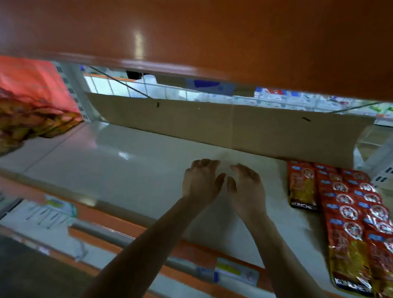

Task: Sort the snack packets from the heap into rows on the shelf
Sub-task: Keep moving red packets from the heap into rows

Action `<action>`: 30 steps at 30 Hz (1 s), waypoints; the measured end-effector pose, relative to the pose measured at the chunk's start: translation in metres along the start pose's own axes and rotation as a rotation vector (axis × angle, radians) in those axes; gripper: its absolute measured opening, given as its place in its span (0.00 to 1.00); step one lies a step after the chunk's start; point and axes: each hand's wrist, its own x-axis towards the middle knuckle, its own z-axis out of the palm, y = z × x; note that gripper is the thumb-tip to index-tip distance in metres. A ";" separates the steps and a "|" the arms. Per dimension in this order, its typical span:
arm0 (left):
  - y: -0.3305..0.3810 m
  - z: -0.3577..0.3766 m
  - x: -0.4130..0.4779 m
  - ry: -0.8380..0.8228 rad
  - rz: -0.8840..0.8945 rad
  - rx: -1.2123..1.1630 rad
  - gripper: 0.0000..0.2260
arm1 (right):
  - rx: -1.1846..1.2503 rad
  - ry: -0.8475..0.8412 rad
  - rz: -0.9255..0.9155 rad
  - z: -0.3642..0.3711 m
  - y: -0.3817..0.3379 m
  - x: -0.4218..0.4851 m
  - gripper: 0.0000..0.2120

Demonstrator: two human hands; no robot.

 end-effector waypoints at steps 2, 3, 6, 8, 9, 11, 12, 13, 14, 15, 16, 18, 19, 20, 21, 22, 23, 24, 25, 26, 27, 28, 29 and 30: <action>-0.035 -0.013 -0.003 0.027 -0.042 -0.003 0.20 | -0.020 -0.040 -0.038 0.022 -0.027 0.008 0.19; -0.055 -0.020 -0.004 0.043 -0.064 -0.007 0.20 | -0.016 -0.056 -0.061 0.035 -0.042 0.012 0.19; -0.118 -0.043 -0.008 0.073 -0.122 0.015 0.20 | 0.015 -0.071 -0.138 0.076 -0.098 0.021 0.18; -0.163 -0.059 -0.007 0.059 -0.147 0.039 0.21 | 0.034 -0.078 -0.159 0.104 -0.139 0.028 0.18; -0.186 -0.067 -0.007 0.052 -0.164 0.049 0.21 | 0.045 -0.082 -0.163 0.118 -0.159 0.031 0.18; -0.230 -0.084 -0.004 0.052 -0.200 0.073 0.22 | 0.057 -0.094 -0.163 0.147 -0.198 0.040 0.18; -0.251 -0.092 -0.001 0.052 -0.219 0.081 0.22 | 0.054 -0.107 -0.157 0.161 -0.216 0.045 0.18; -0.271 -0.100 0.001 0.052 -0.239 0.085 0.22 | 0.047 -0.123 -0.158 0.174 -0.233 0.049 0.19; -0.290 -0.108 0.002 0.052 -0.259 0.089 0.23 | 0.040 -0.135 -0.167 0.186 -0.249 0.053 0.19; -0.308 -0.115 0.002 0.051 -0.276 0.097 0.23 | 0.037 -0.139 -0.175 0.198 -0.265 0.056 0.19; -0.325 -0.122 0.003 0.050 -0.290 0.111 0.24 | 0.036 -0.141 -0.179 0.209 -0.279 0.059 0.19; -0.357 -0.133 0.004 0.046 -0.321 0.137 0.24 | 0.034 -0.153 -0.177 0.230 -0.307 0.064 0.20; -0.373 -0.138 0.004 0.048 -0.341 0.148 0.25 | 0.028 -0.166 -0.181 0.240 -0.319 0.067 0.20; -0.388 -0.143 0.004 0.053 -0.365 0.157 0.25 | 0.022 -0.183 -0.189 0.250 -0.330 0.069 0.21; -0.403 -0.147 0.004 0.060 -0.395 0.162 0.25 | 0.016 -0.202 -0.201 0.259 -0.341 0.072 0.22; -0.418 -0.152 0.003 0.070 -0.432 0.164 0.26 | 0.007 -0.224 -0.213 0.267 -0.352 0.075 0.24; -0.432 -0.156 0.002 0.082 -0.471 0.163 0.27 | -0.003 -0.244 -0.225 0.275 -0.363 0.077 0.25; -0.445 -0.160 0.002 0.094 -0.510 0.159 0.28 | -0.010 -0.256 -0.238 0.282 -0.374 0.080 0.25; -0.457 -0.163 0.001 0.106 -0.547 0.150 0.28 | -0.014 -0.264 -0.255 0.289 -0.385 0.084 0.25; -0.469 -0.167 0.000 0.117 -0.579 0.144 0.29 | -0.013 -0.271 -0.273 0.295 -0.397 0.087 0.24; -0.479 -0.170 -0.002 0.127 -0.607 0.146 0.29 | -0.012 -0.275 -0.294 0.300 -0.408 0.091 0.23; -0.489 -0.173 -0.003 0.135 -0.632 0.154 0.30 | -0.011 -0.278 -0.318 0.305 -0.420 0.096 0.22; -0.499 -0.176 -0.004 0.141 -0.656 0.160 0.30 | -0.010 -0.284 -0.341 0.309 -0.431 0.100 0.22; -0.509 -0.179 -0.004 0.147 -0.679 0.159 0.30 | -0.010 -0.295 -0.366 0.314 -0.442 0.105 0.22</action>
